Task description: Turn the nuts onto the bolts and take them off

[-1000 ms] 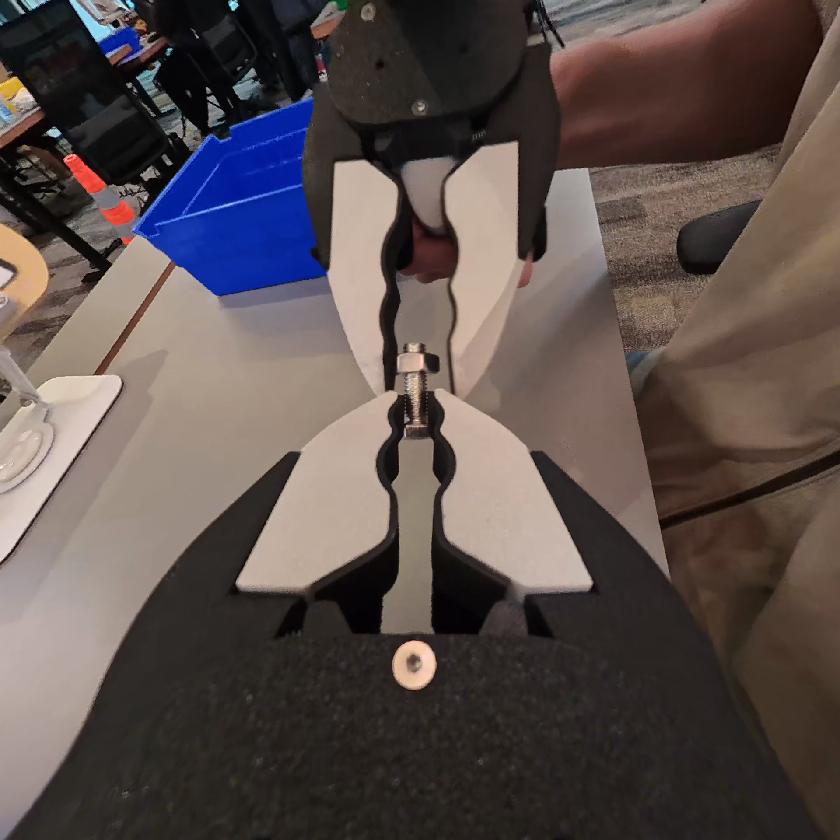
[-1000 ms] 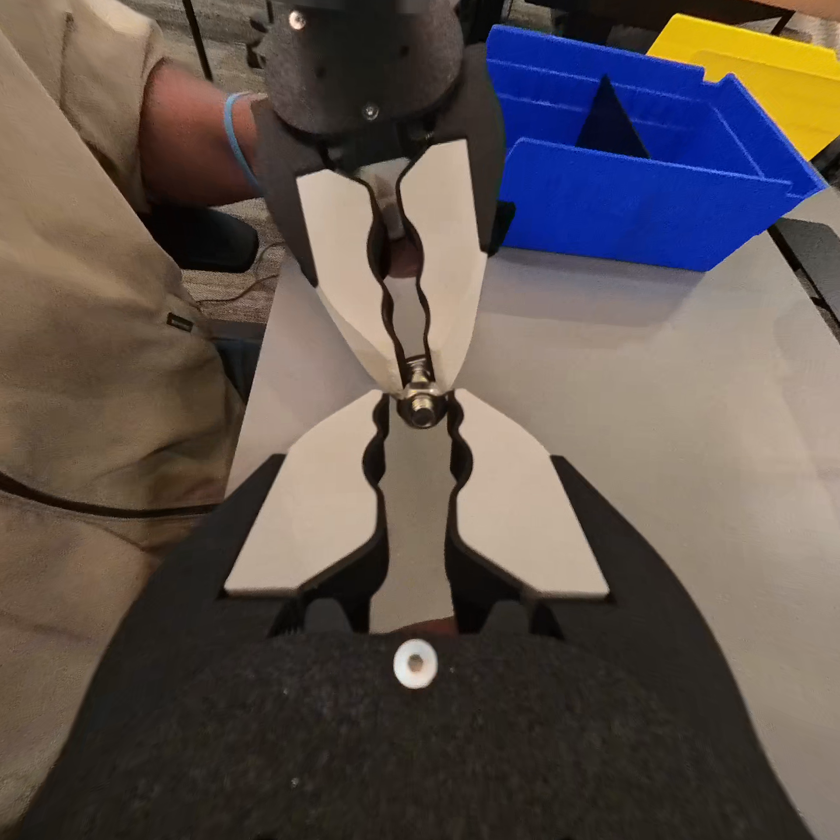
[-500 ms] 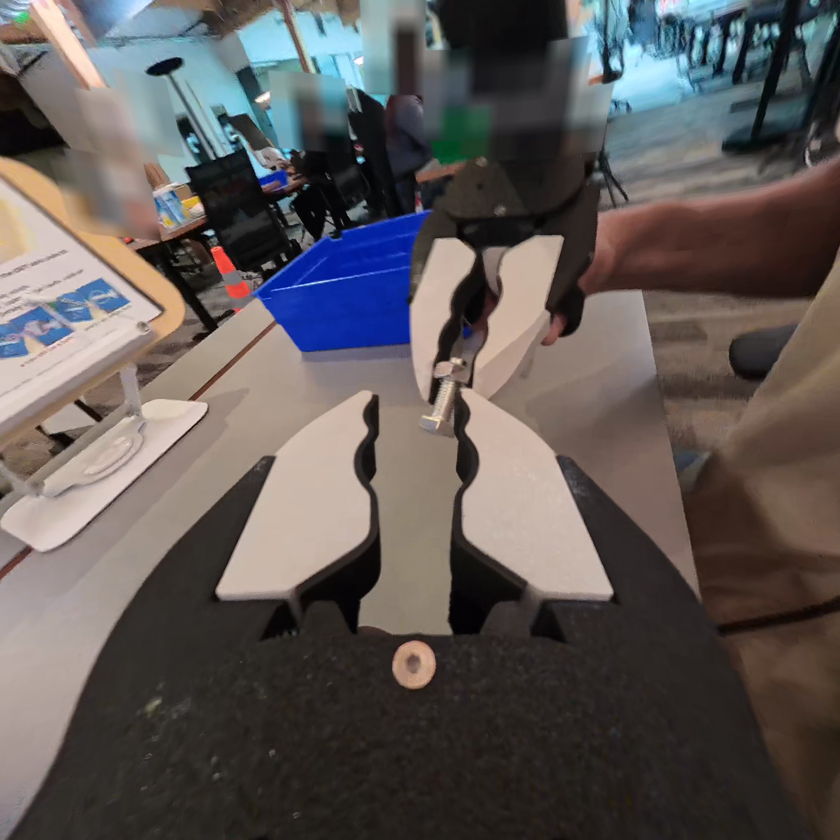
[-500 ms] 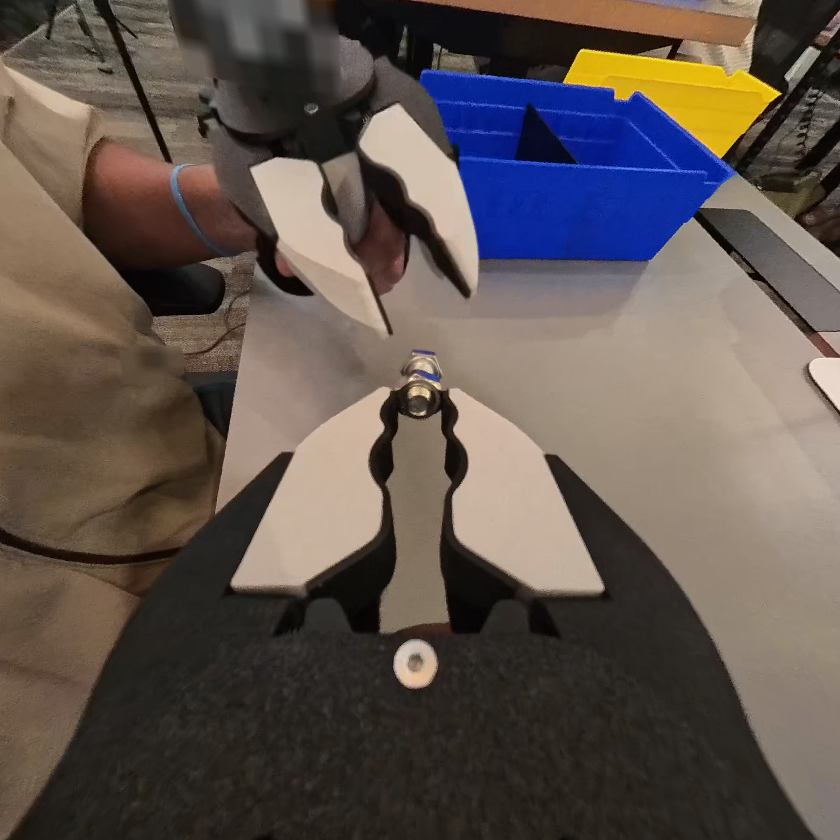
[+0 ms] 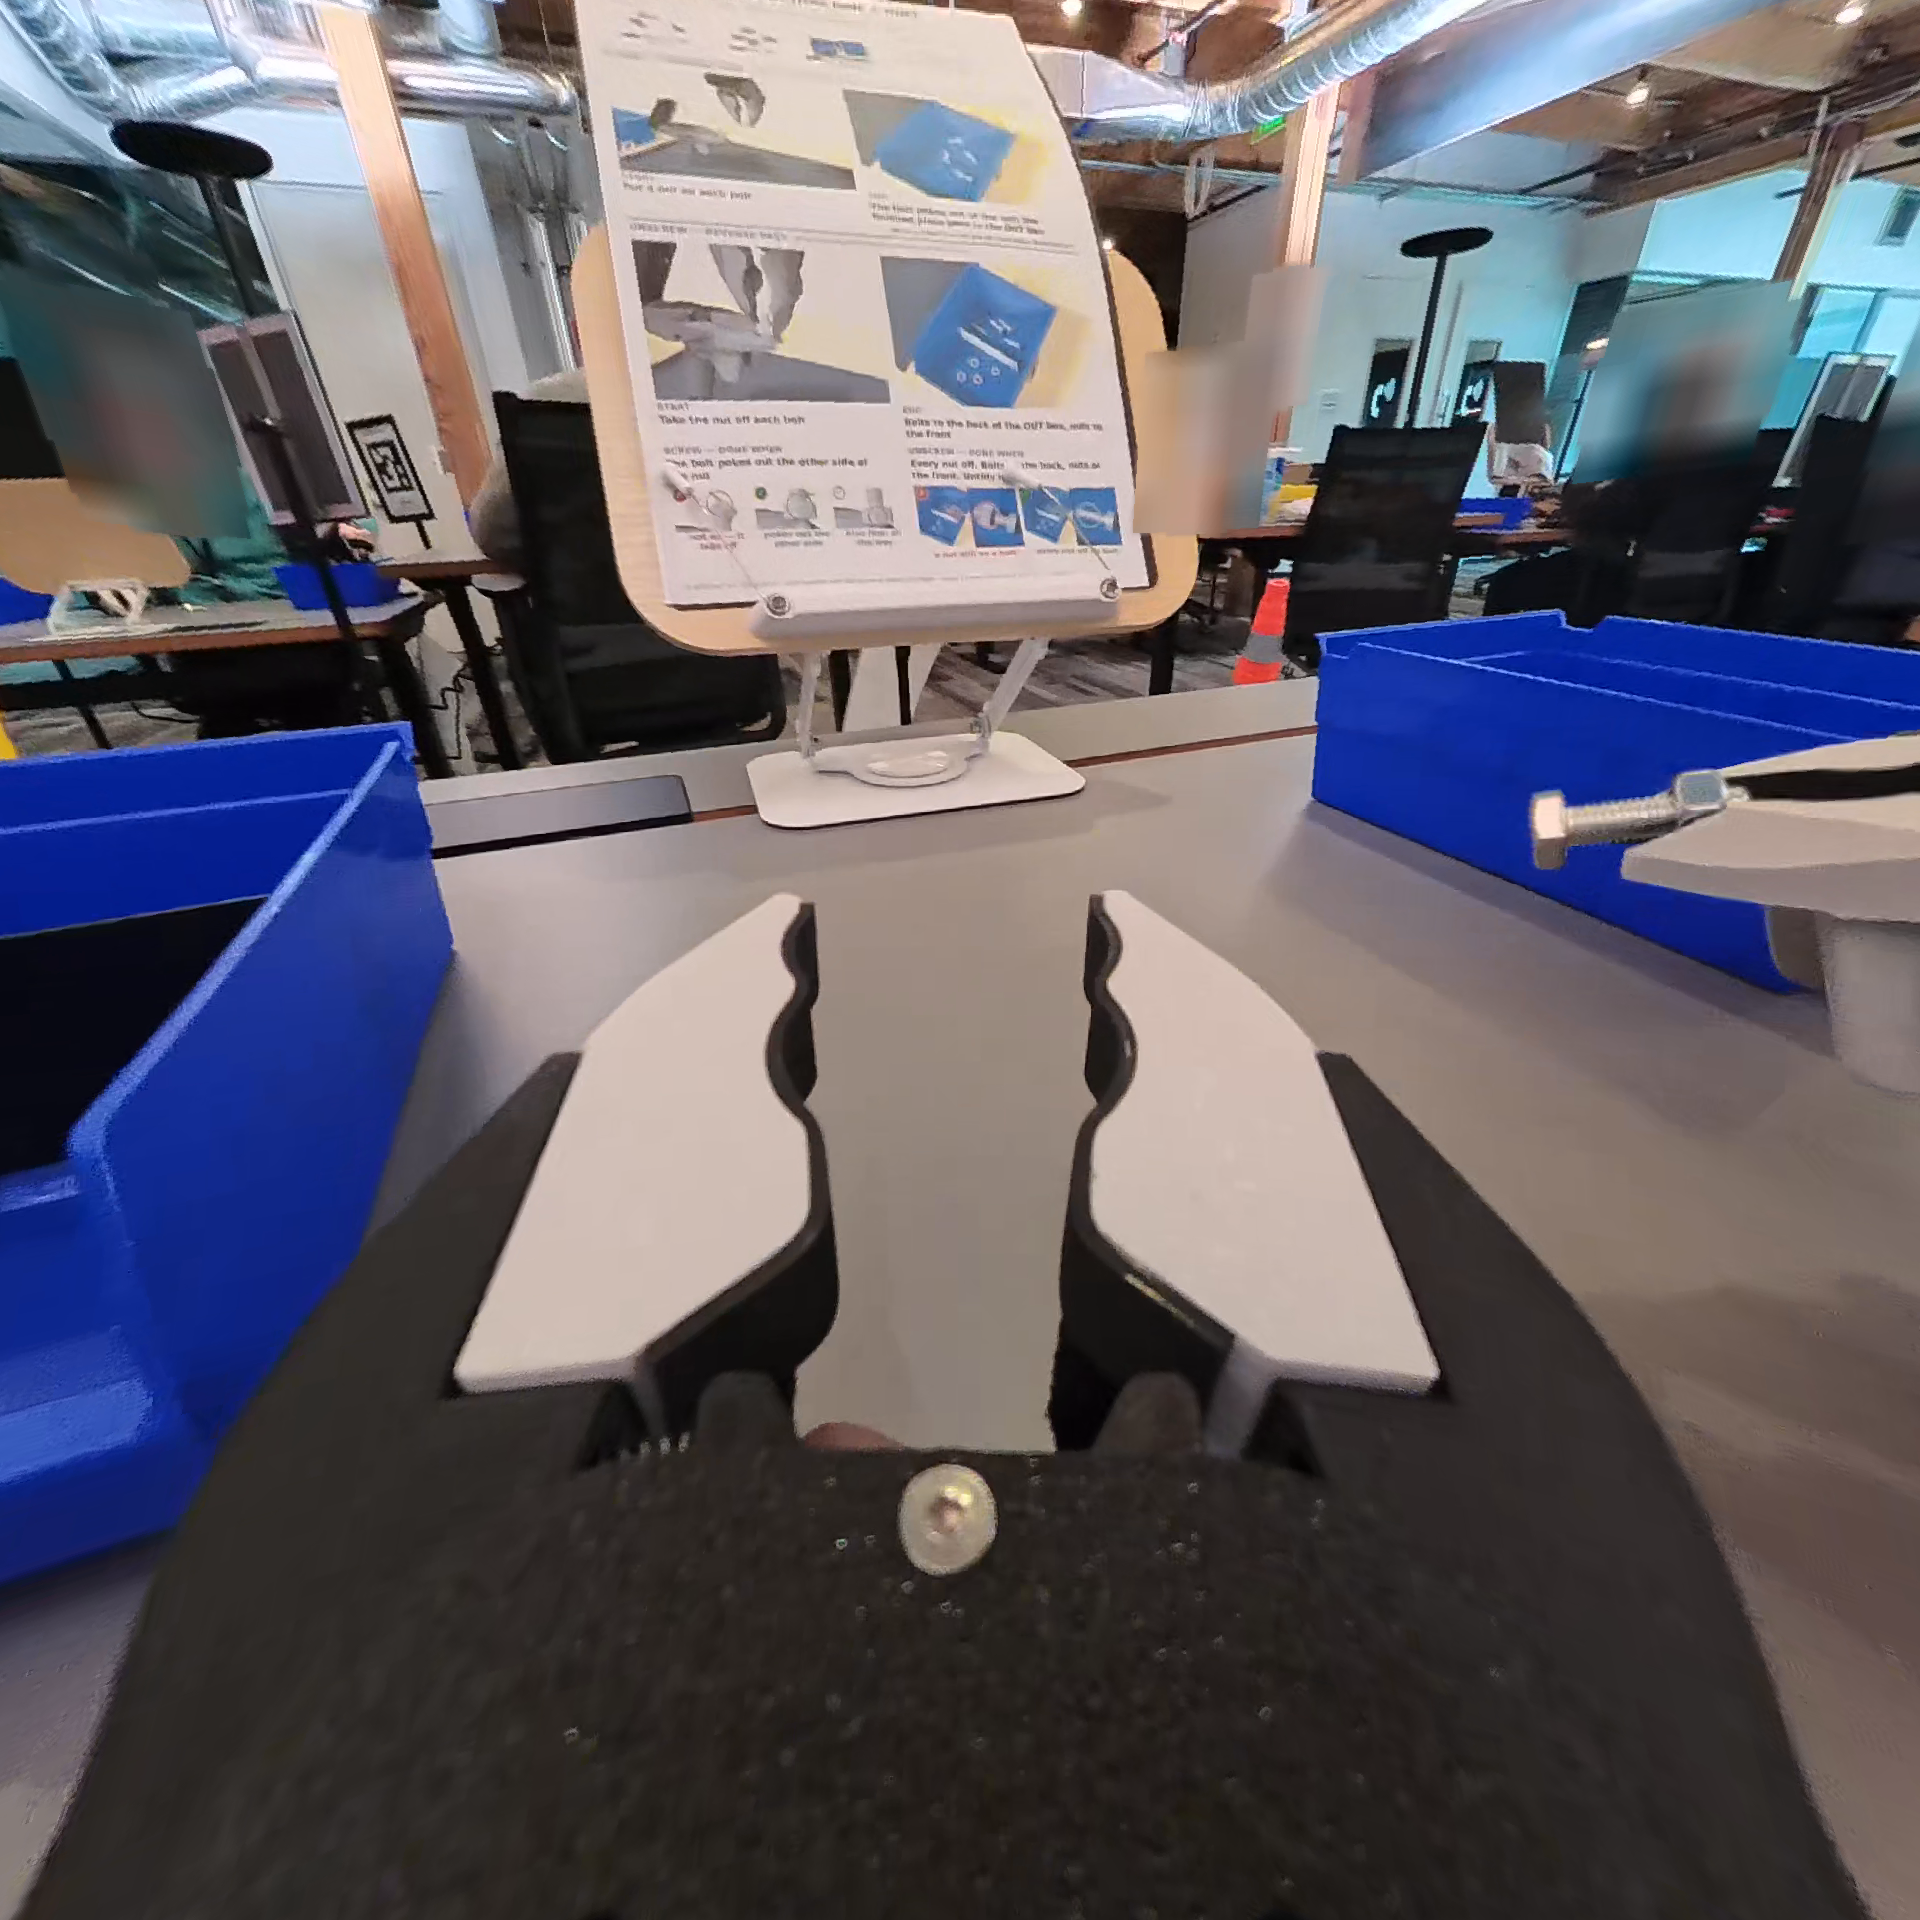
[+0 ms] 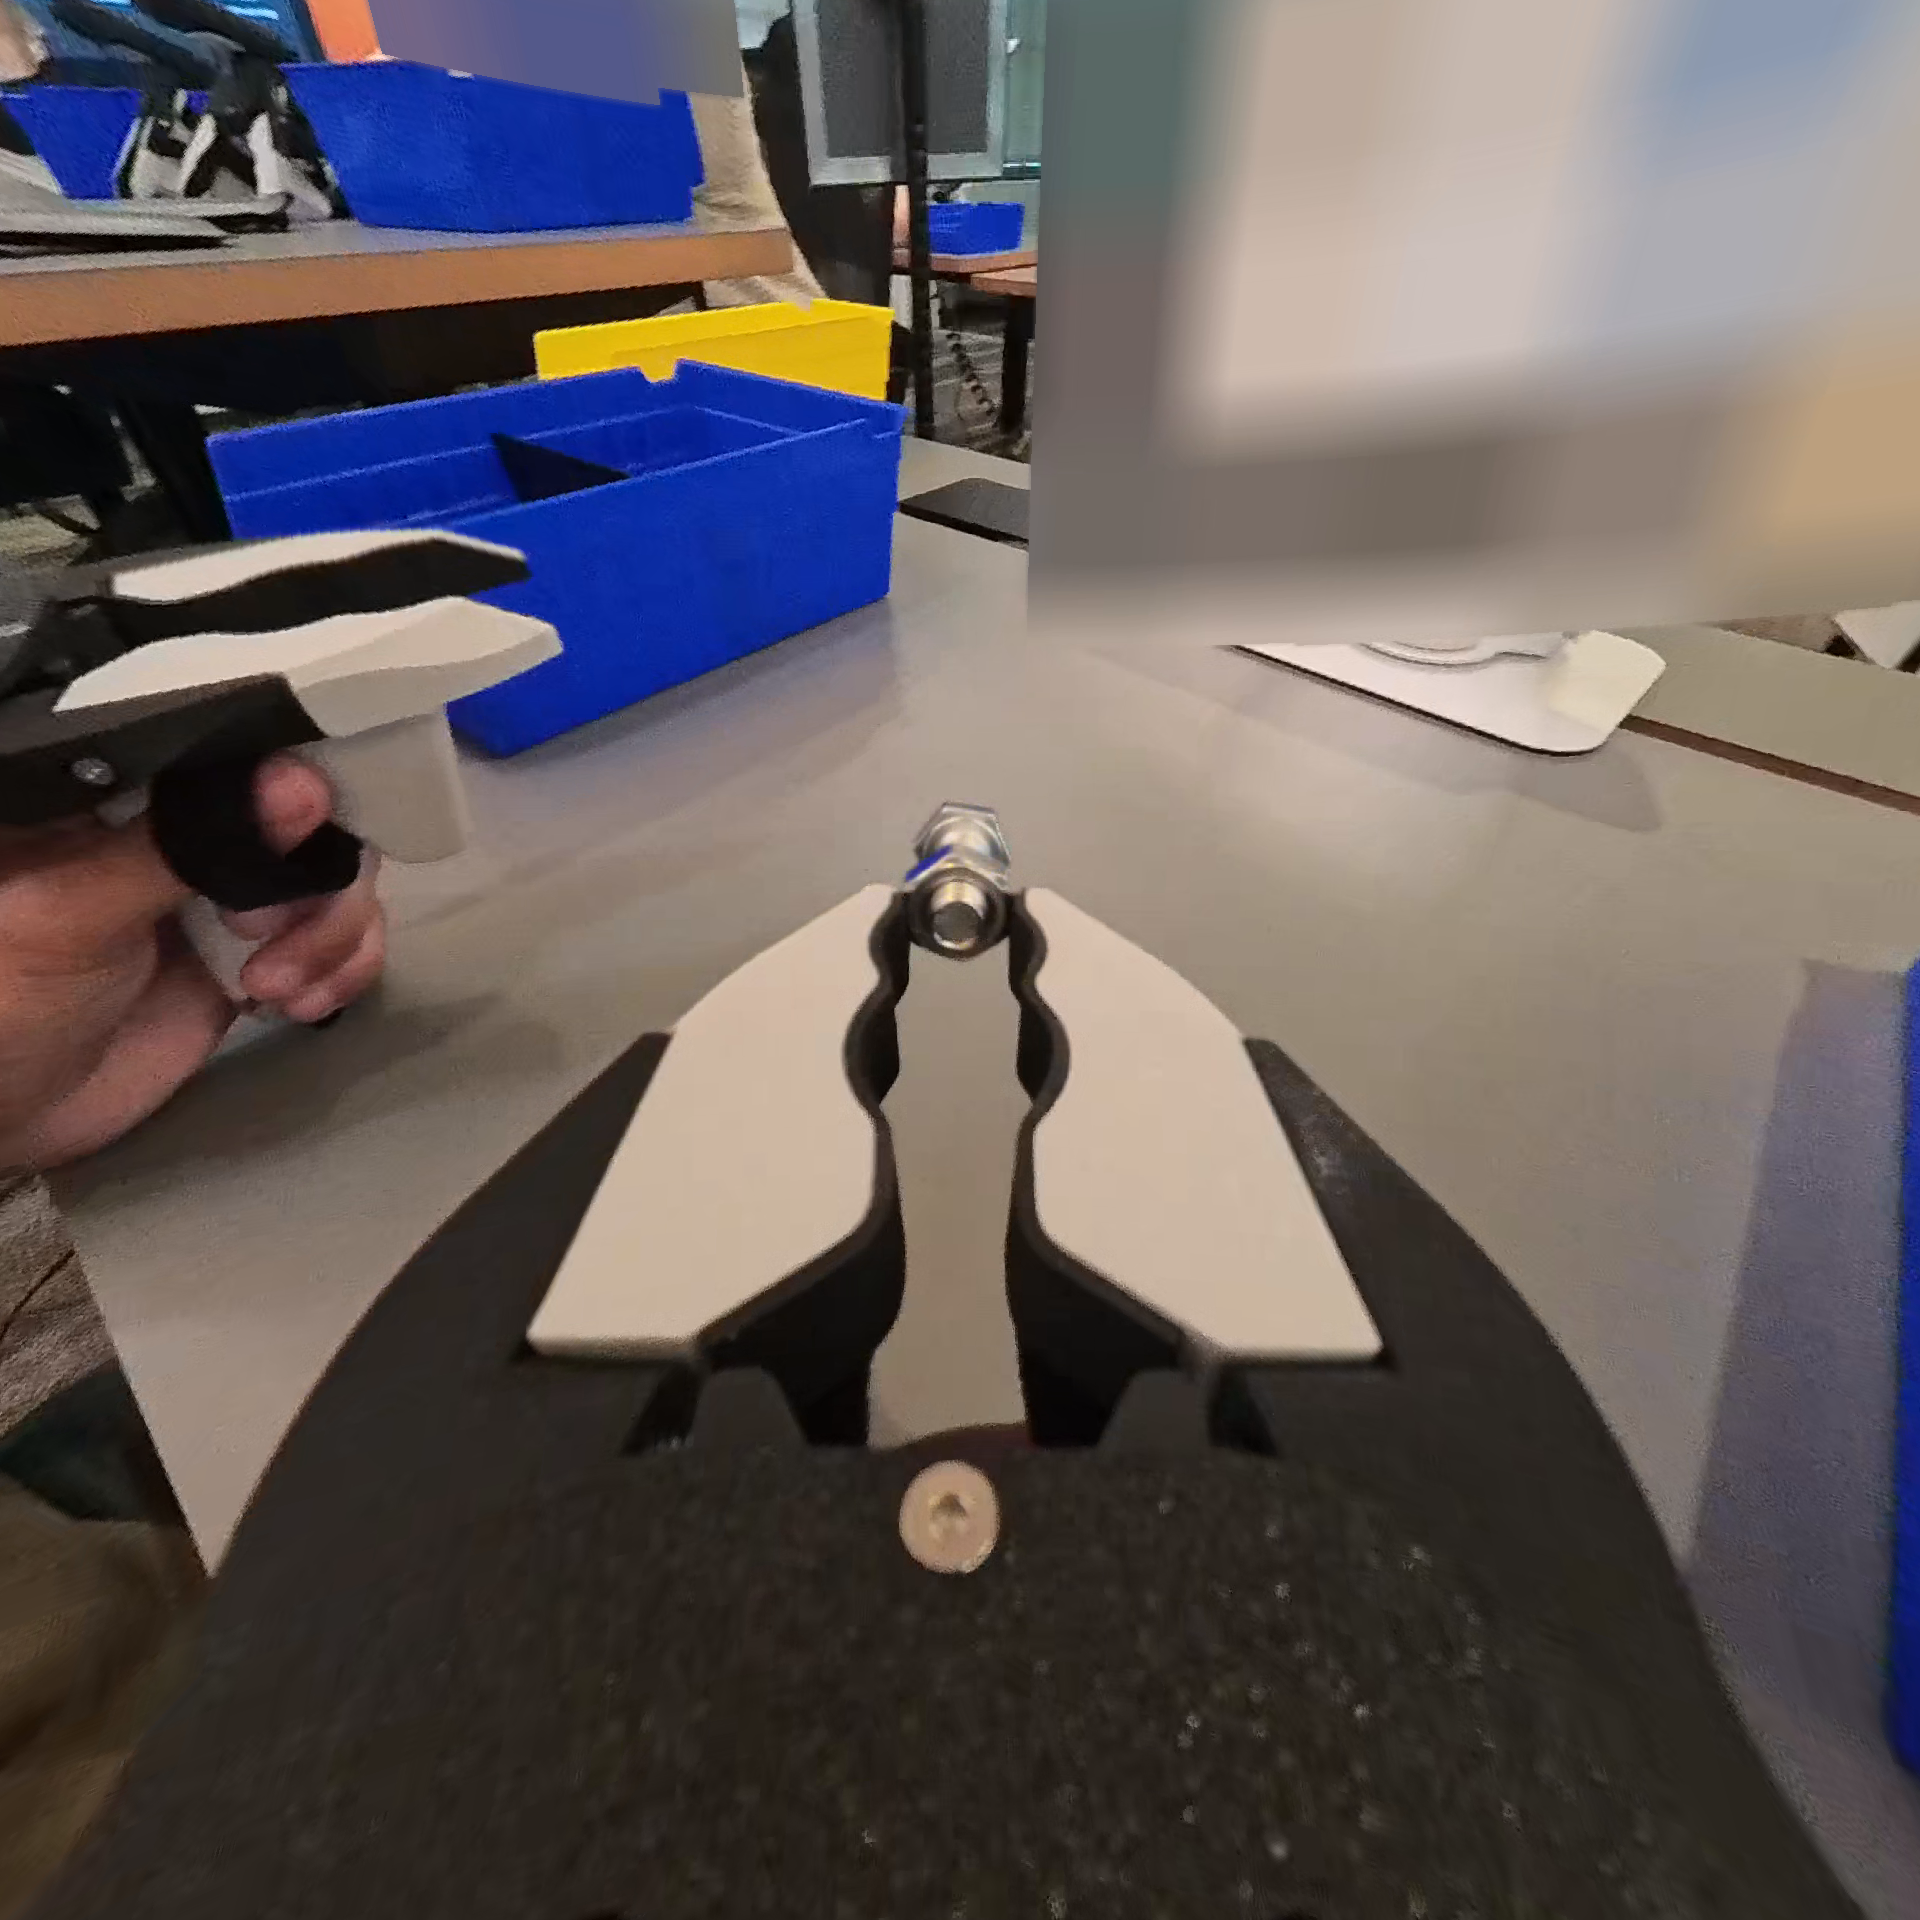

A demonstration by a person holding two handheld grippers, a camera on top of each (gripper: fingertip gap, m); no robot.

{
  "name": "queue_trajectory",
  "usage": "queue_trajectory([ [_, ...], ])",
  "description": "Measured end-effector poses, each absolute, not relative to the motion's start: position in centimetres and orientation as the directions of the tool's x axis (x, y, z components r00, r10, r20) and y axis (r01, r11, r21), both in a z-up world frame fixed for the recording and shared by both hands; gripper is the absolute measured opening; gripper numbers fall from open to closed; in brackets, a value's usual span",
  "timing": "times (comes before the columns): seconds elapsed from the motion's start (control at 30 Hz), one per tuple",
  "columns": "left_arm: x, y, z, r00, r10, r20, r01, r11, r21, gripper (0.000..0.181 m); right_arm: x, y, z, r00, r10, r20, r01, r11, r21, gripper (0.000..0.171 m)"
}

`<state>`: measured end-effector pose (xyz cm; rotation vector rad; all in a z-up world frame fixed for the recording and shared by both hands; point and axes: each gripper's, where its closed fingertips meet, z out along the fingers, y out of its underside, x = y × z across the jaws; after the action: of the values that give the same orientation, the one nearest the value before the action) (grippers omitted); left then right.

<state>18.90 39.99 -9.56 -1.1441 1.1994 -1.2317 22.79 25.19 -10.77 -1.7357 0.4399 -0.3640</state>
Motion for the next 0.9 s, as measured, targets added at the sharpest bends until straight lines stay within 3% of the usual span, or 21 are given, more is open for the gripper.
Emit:
queue_trajectory([
  [0.2,19.0,39.8,-9.8,-0.054,-0.999,0.006,0.040,-0.008,-0.999,0.050,27.2,19.5,-6.8,0.730,-0.675,0.102,-0.033,-0.185,-0.982,0.018],
  [0.37,19.2,39.6,-10.1,-0.080,-0.997,0.010,0.025,-0.012,-1.000,0.050,37.4,10.1,-2.6,0.540,-0.820,0.193,-0.068,-0.270,-0.960,0.018],
  [0.43,19.2,39.4,-10.1,-0.089,-0.996,0.010,0.025,-0.012,-1.000,0.050,42.4,7.2,-4.2,0.503,-0.837,0.217,-0.164,-0.339,-0.927,0.018],
  [0.53,19.1,39.4,-10.0,-0.096,-0.995,0.010,0.027,-0.013,-1.000,0.050,48.5,5.4,-8.9,0.529,-0.841,0.111,-0.368,-0.346,-0.863,0.018],
  [0.67,19.2,39.3,-10.1,-0.101,-0.995,0.009,0.026,-0.011,-1.000,0.050,53.2,3.6,-15.5,0.523,-0.842,0.135,-0.560,-0.458,-0.690,0.019],
  [0.9,19.3,39.0,-10.2,-0.113,-0.994,-0.004,0.015,0.002,-1.000,0.050,55.9,2.2,-19.0,0.490,-0.853,0.180,-0.627,-0.488,-0.607,0.019],
])
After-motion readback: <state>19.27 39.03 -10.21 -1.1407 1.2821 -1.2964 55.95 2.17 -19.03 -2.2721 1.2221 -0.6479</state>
